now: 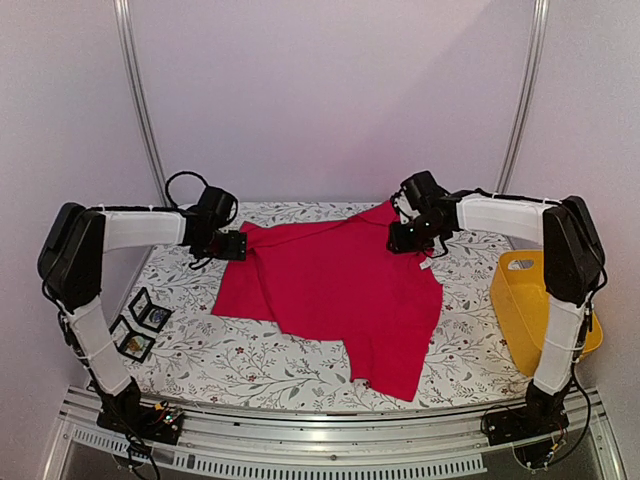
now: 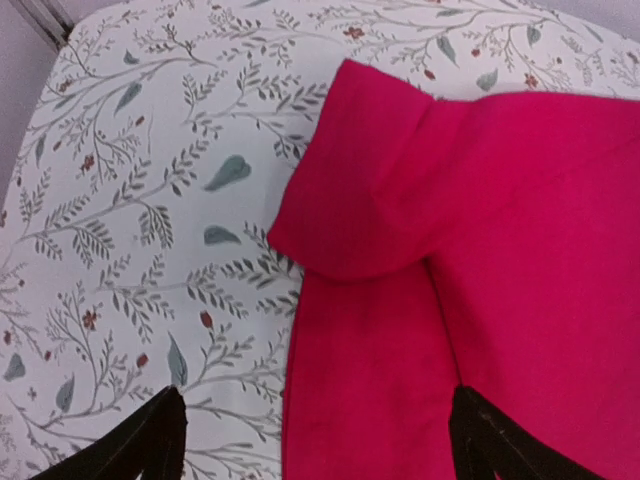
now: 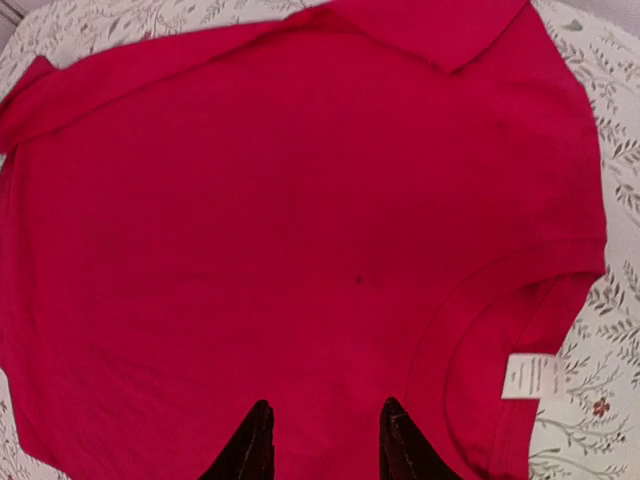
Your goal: Pin the brooch onto the clothing
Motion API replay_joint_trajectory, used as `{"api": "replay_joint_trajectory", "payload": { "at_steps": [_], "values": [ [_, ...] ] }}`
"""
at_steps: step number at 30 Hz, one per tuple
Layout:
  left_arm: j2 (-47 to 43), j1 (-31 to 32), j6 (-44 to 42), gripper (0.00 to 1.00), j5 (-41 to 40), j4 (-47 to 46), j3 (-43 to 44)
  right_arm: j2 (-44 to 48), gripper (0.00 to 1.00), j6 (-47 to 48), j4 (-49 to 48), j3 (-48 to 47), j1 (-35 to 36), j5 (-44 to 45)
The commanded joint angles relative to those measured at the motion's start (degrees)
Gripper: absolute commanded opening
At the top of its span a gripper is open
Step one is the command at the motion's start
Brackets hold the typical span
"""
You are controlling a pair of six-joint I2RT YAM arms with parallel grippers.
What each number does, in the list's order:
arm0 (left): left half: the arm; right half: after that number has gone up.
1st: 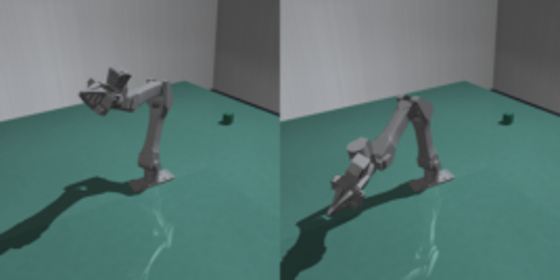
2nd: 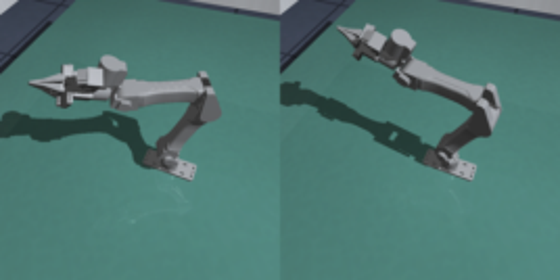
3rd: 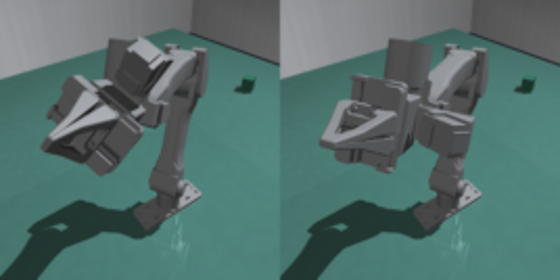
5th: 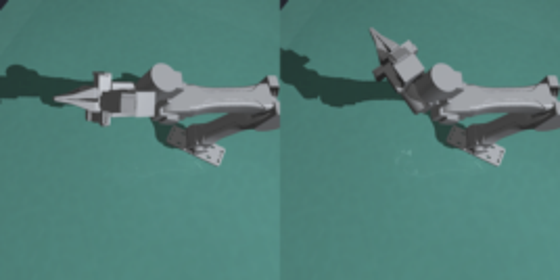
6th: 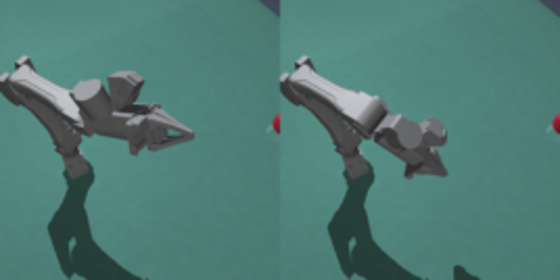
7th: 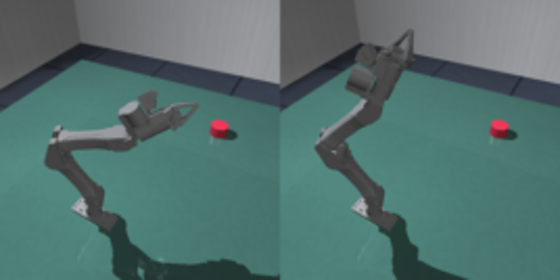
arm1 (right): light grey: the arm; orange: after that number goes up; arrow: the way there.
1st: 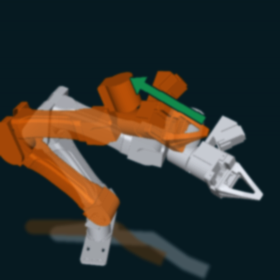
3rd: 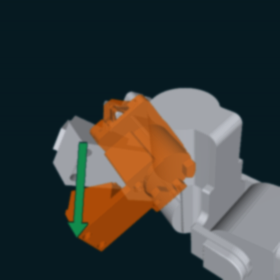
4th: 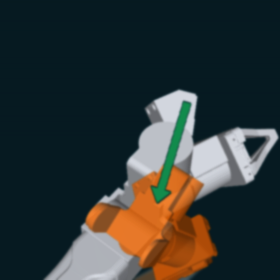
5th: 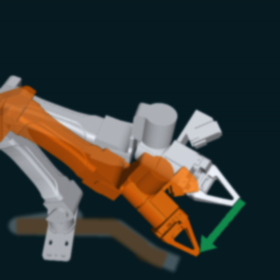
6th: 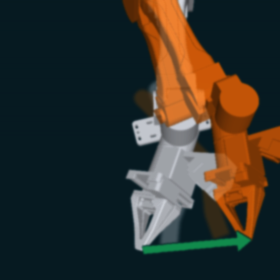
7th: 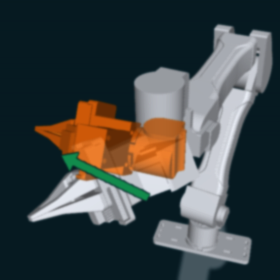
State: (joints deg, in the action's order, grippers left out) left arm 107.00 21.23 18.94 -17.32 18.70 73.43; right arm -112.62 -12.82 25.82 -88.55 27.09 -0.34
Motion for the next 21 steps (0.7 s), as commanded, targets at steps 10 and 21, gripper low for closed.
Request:
{"api": "replay_joint_trajectory", "payload": {
  "at_steps": [10,21],
  "values": [
    [-4.1,11.5,10.3,0.55,-0.2,0.9,-20.0,9.1,0.0,-12.2,0.9,26.0,10.1,4.6],
    [-13.3,14.0,18.8,0.57,5.6,8.2,-33.1,9.7,0.0,-13.7,1.5,32.4,-1.3,10.7]
  ]
}}
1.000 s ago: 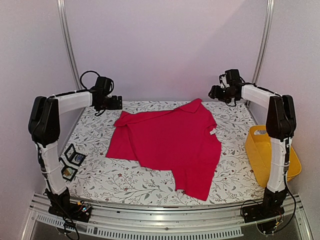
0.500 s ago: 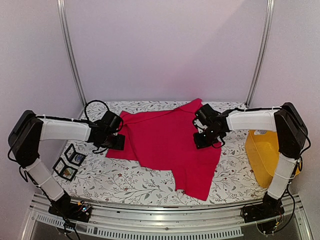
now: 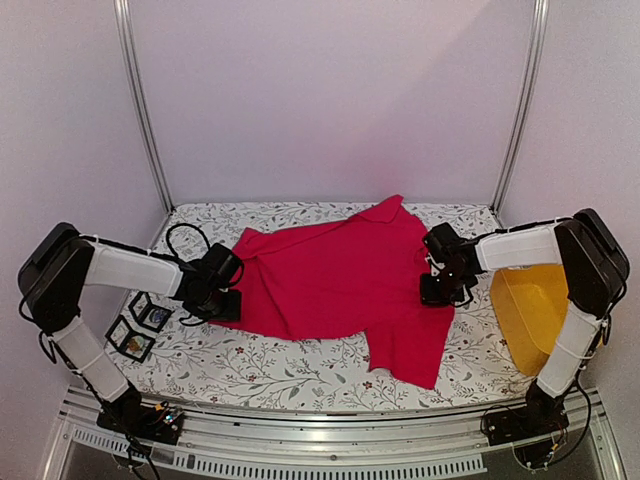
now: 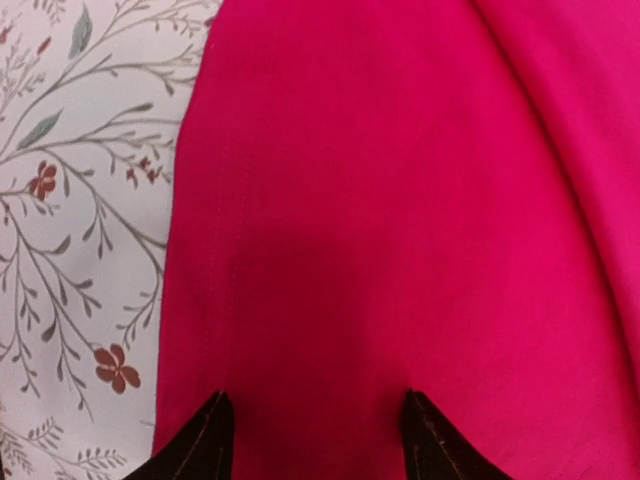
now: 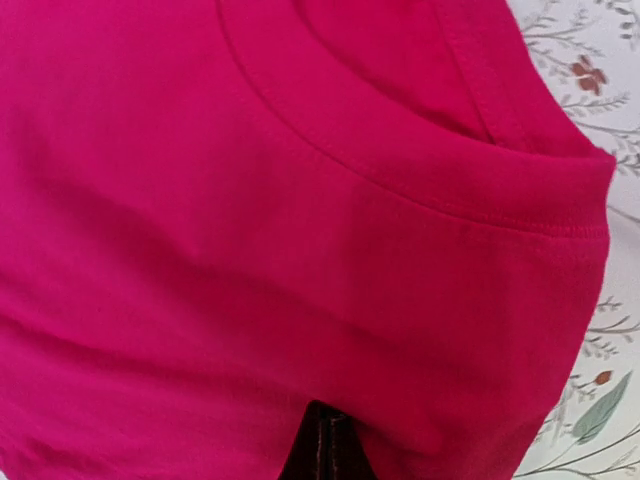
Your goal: Pin the brooch onto the clothing
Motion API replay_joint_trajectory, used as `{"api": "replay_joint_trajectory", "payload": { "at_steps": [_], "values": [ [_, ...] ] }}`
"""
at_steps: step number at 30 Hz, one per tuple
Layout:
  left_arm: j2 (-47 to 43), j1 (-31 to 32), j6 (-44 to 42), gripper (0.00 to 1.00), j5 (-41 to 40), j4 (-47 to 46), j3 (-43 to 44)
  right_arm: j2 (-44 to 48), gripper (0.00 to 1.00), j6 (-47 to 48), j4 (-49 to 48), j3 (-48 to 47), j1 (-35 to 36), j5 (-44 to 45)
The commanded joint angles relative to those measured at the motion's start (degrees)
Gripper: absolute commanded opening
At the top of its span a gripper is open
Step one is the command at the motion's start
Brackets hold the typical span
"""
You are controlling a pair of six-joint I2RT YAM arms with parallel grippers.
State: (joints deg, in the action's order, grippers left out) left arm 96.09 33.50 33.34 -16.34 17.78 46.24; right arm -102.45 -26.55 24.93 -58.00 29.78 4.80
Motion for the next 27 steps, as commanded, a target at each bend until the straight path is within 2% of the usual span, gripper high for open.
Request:
{"api": "replay_joint_trajectory", "payload": {
  "at_steps": [1,8,12,15,19,27],
  "values": [
    [-3.4,2.3,5.4,0.57,4.7,10.1,-6.8,-0.5,0.0,0.8,2.6,1.1,-4.6,6.2],
    [-9.5,4.8,6.6,0.57,4.8,14.7,-6.2,-1.2,0.0,7.7,8.5,-9.4,-4.5,7.9],
    [-12.6,7.0,5.3,0.59,4.2,17.5,-1.7,2.5,0.01,9.3,14.2,-12.1,2.5,9.4],
    [-14.5,7.0,4.4,0.6,3.7,18.5,-0.1,5.2,0.01,7.2,16.5,-10.9,10.7,4.0],
    [-12.8,6.3,2.3,0.6,0.8,16.9,-0.2,5.5,0.0,3.4,17.9,-6.7,17.7,-3.0],
    [-3.6,5.9,0.2,0.58,-0.1,14.0,-1.1,0.9,0.0,-2.0,15.5,0.0,22.8,-9.5]
  ]
}}
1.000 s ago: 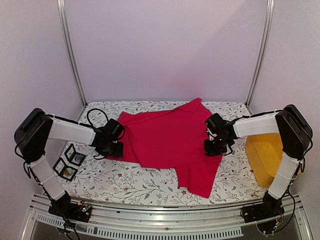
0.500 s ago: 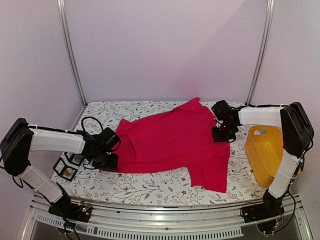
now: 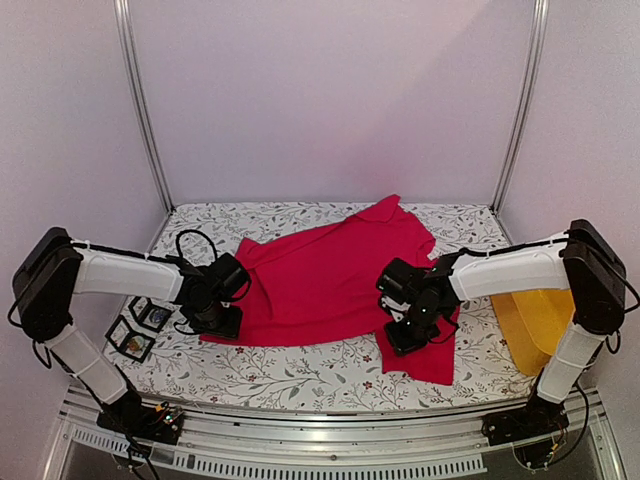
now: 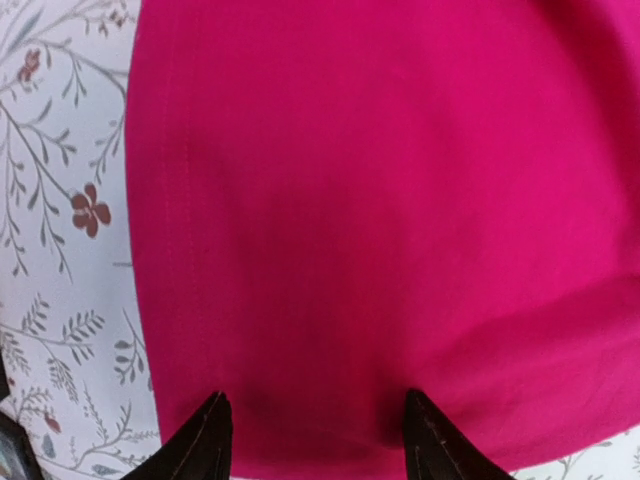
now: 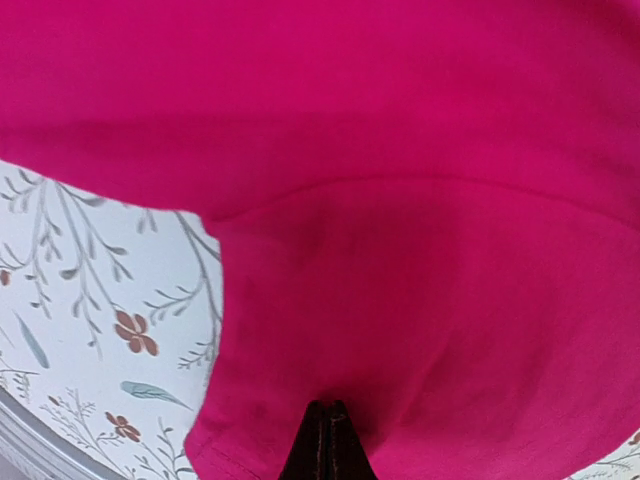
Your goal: Pin the brooch onto the clothing
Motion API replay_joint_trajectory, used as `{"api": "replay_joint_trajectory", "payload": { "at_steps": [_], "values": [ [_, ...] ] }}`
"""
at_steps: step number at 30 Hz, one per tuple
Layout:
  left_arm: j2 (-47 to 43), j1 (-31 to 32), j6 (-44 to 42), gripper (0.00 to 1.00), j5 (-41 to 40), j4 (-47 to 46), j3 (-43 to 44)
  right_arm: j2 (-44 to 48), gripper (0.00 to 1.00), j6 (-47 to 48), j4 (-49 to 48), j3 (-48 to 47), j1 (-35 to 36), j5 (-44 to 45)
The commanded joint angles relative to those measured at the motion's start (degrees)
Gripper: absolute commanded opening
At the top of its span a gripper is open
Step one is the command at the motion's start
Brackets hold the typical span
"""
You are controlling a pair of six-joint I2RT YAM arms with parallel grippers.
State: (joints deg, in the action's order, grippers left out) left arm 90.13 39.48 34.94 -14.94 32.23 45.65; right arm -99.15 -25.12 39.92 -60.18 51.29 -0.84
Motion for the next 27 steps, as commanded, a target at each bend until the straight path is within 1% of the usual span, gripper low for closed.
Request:
{"api": "replay_joint_trajectory", "payload": {
  "at_steps": [1,3,5,6,9,12,14,15,18,19,21,23,24,26,27],
  "values": [
    [2.3,0.3,-1.2,0.58,-2.0,0.4,-0.9,-3.6,0.0,-3.7,1.7,2.6,1.6,-3.8],
    [1.6,0.8,0.2,0.58,-0.8,2.2,-1.7,-4.8,0.0,-4.2,3.6,3.5,2.5,-5.3],
    [-0.6,1.7,2.5,0.57,3.3,2.4,-3.9,-5.0,0.0,-4.7,5.7,5.2,3.6,-8.1],
    [-2.0,2.4,4.1,0.57,5.1,2.8,-5.0,-4.7,0.0,-4.8,7.2,6.2,4.3,-9.6],
    [-7.6,5.6,10.8,0.56,6.7,5.4,-8.4,-2.6,0.0,-5.1,11.8,10.4,5.2,-14.0],
    [-12.3,8.5,17.3,0.55,10.0,6.2,-11.2,0.4,0.0,-5.0,13.9,12.5,5.2,-20.0],
    [-14.4,10.9,21.5,0.55,11.4,6.9,-12.1,1.2,0.0,-3.7,16.2,11.8,5.2,-22.5],
    [-15.3,12.1,24.4,0.55,11.6,7.6,-12.2,1.3,0.0,-2.9,17.4,11.3,5.2,-23.0],
    [-17.7,16.5,29.5,0.55,11.2,10.8,-11.2,2.4,0.0,-0.9,18.8,9.8,5.2,-27.2],
    [-18.5,17.3,30.5,0.55,10.7,11.8,-10.6,2.8,0.0,-0.2,19.4,8.2,5.1,-27.5],
    [-20.4,17.9,29.9,0.55,8.0,11.5,-8.4,3.1,0.0,1.6,21.8,2.1,3.7,-23.9],
    [-21.5,15.4,24.1,0.61,2.7,9.6,-3.9,2.8,0.0,2.8,22.4,-5.7,-0.2,-19.0],
    [-21.5,12.2,21.1,0.62,1.1,9.0,-1.4,2.8,0.0,3.1,21.8,-9.2,-2.4,-16.6],
    [-21.9,3.4,16.4,0.62,2.8,5.8,1.7,2.8,0.01,3.6,19.1,-15.0,-7.7,-11.3],
    [-22.5,0.1,14.3,0.62,4.8,2.1,1.7,2.9,0.01,3.7,17.0,-17.6,-10.3,-8.6]
  ]
}}
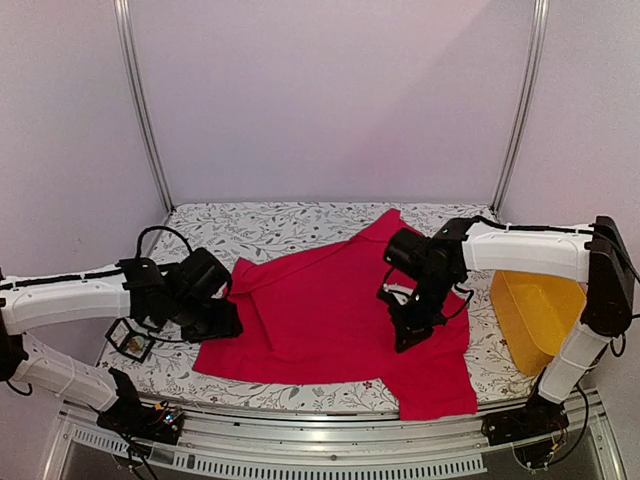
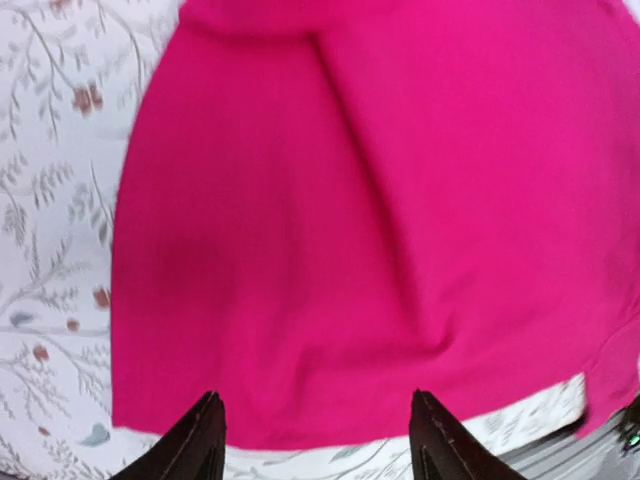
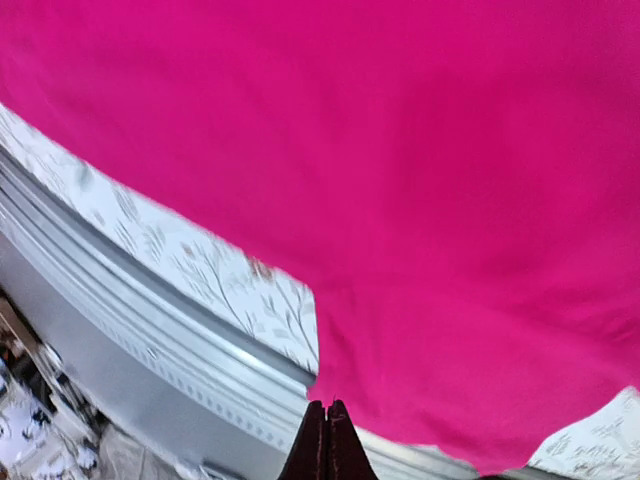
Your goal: Pin the brooch onto the clothing
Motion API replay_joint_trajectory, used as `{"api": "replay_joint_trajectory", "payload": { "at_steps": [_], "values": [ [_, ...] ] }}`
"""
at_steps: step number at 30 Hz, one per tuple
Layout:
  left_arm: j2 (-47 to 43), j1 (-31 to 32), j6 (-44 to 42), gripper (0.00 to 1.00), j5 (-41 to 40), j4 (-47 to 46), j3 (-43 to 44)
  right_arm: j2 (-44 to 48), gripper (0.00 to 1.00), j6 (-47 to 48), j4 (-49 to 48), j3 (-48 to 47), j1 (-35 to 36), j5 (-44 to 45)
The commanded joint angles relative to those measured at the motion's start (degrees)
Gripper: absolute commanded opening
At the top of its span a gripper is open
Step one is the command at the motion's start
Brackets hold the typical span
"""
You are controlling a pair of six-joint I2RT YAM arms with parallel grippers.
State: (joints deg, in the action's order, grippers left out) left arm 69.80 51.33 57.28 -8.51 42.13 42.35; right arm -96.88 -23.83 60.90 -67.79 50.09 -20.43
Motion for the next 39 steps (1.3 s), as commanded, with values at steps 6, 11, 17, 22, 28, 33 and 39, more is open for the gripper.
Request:
{"api": "replay_joint_trajectory", "payload": {
  "at_steps": [6,11,17,22,28,33,39],
  "values": [
    [2.7,-24.7,-13.0,0.6,5.6,-25.6,3.2,-2.6,0.07,3.9,-22.2,-17.6,-23.8,20.1],
    [11.8,-32.6,-16.9,0.76,14.5,-30.8,5.2,-12.8,0.13,4.3,-31.5,-26.9,-29.6,18.1],
    [21.8,-35.5,-16.0,0.77,18.7,-37.6,5.2,-28.9,0.19,2.8,-33.8,-39.5,-30.5,14.2],
    [28.2,-35.7,-16.6,0.73,20.3,-39.2,7.4,-39.1,0.27,-3.2,-36.9,-46.0,-31.2,8.4],
    [31.9,-35.9,-16.8,0.64,19.9,-38.8,9.2,-44.9,0.34,-7.2,-38.3,-48.7,-31.3,6.5],
    [30.0,-35.8,-15.3,0.53,20.8,-39.4,6.9,-45.7,0.36,-8.9,-40.6,-46.1,-31.3,5.1],
    [26.1,-35.1,-15.4,0.45,21.0,-39.2,5.3,-46.7,0.36,-11.0,-42.3,-45.1,-31.3,1.7]
  ]
}}
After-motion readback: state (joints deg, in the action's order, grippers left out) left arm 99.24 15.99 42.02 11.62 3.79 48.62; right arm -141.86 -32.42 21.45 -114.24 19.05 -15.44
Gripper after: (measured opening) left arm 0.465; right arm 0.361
